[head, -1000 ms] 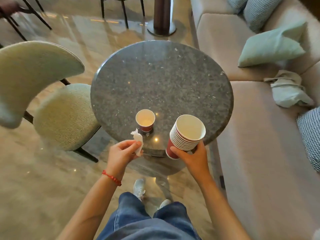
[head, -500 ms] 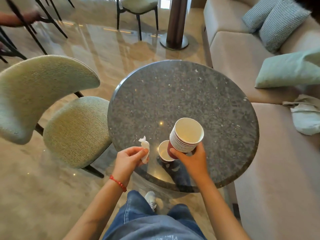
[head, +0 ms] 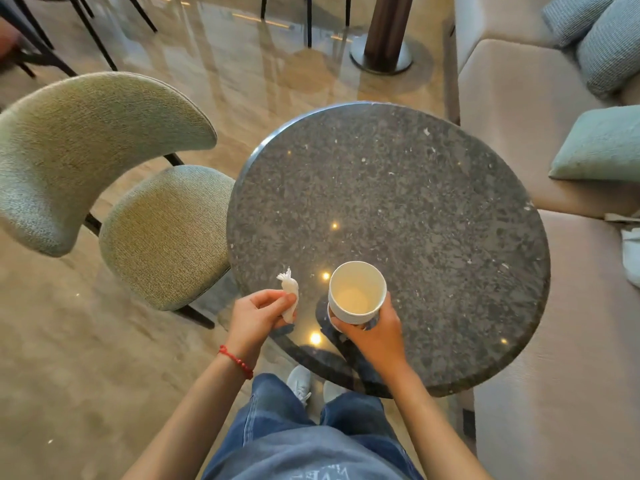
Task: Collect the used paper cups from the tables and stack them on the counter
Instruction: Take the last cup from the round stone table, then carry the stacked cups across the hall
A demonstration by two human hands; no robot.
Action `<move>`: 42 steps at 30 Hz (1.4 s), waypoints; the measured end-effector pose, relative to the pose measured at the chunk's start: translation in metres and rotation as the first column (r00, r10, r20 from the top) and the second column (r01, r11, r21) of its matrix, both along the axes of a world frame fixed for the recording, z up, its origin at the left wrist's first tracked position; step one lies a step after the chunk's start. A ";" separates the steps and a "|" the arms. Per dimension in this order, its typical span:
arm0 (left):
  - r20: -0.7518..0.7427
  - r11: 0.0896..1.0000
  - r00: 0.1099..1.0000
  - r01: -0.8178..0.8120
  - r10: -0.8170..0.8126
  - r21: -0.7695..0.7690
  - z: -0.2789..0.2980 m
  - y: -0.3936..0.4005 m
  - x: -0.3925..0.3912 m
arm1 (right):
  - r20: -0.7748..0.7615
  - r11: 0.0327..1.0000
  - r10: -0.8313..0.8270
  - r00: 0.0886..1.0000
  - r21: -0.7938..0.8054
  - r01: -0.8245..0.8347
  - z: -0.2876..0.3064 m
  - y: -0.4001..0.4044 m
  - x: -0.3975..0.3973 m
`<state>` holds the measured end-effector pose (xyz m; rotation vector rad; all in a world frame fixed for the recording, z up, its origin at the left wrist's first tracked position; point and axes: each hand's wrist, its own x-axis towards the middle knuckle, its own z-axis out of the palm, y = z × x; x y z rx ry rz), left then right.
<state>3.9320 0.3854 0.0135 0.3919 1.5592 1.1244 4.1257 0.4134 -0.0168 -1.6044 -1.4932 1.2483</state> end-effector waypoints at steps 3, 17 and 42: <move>-0.010 1.000 1.000 -0.017 0.017 -0.018 -0.002 -0.006 0.003 | 0.010 1.000 -0.013 1.000 -0.009 0.013 -0.011 -0.001 0.001; 0.008 0.987 0.988 -0.156 0.157 -0.024 -0.002 -0.024 0.002 | 0.034 0.998 0.022 0.999 -0.056 -0.020 -0.049 -0.005 0.008; 0.010 0.818 0.818 -0.575 0.575 0.032 0.018 -0.081 0.022 | -0.120 0.877 0.481 0.869 0.068 -0.476 0.000 0.019 -0.023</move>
